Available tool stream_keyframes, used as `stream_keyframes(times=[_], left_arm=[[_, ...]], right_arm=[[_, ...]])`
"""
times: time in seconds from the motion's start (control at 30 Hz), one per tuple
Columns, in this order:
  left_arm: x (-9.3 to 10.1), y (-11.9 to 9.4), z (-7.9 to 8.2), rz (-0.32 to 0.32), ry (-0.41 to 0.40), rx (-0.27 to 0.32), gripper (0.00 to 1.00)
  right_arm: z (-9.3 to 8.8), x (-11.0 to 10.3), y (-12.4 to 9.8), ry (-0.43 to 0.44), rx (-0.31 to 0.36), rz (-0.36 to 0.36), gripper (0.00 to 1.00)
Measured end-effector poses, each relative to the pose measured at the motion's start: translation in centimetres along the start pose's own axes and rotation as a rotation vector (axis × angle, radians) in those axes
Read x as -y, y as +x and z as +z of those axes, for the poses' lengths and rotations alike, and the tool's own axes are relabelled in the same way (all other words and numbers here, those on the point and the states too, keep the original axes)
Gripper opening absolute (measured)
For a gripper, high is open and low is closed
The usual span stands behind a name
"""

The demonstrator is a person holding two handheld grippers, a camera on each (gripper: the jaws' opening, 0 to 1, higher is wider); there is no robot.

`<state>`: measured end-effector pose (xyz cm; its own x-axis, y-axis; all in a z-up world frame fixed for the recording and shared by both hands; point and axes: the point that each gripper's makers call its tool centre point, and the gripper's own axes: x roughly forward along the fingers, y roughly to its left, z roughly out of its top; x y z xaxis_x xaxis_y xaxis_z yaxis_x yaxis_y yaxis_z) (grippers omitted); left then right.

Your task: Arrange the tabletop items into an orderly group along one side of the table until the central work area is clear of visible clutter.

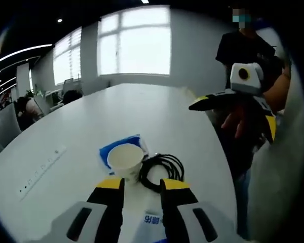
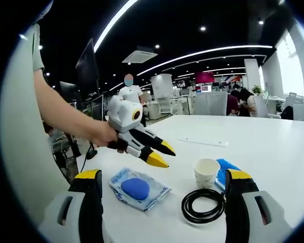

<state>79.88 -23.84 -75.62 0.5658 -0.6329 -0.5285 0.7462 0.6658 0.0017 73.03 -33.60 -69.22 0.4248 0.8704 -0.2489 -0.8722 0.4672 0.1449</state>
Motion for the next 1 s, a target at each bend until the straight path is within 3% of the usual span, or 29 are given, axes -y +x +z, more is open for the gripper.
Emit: stream_keyframes(times=[1.0], left_arm=[[-0.4, 4.8, 1.5, -0.065, 0.195, -0.110, 0.12]], right_arm=[[-0.1, 1.8, -1.2, 0.017, 0.004, -0.048, 0.97]])
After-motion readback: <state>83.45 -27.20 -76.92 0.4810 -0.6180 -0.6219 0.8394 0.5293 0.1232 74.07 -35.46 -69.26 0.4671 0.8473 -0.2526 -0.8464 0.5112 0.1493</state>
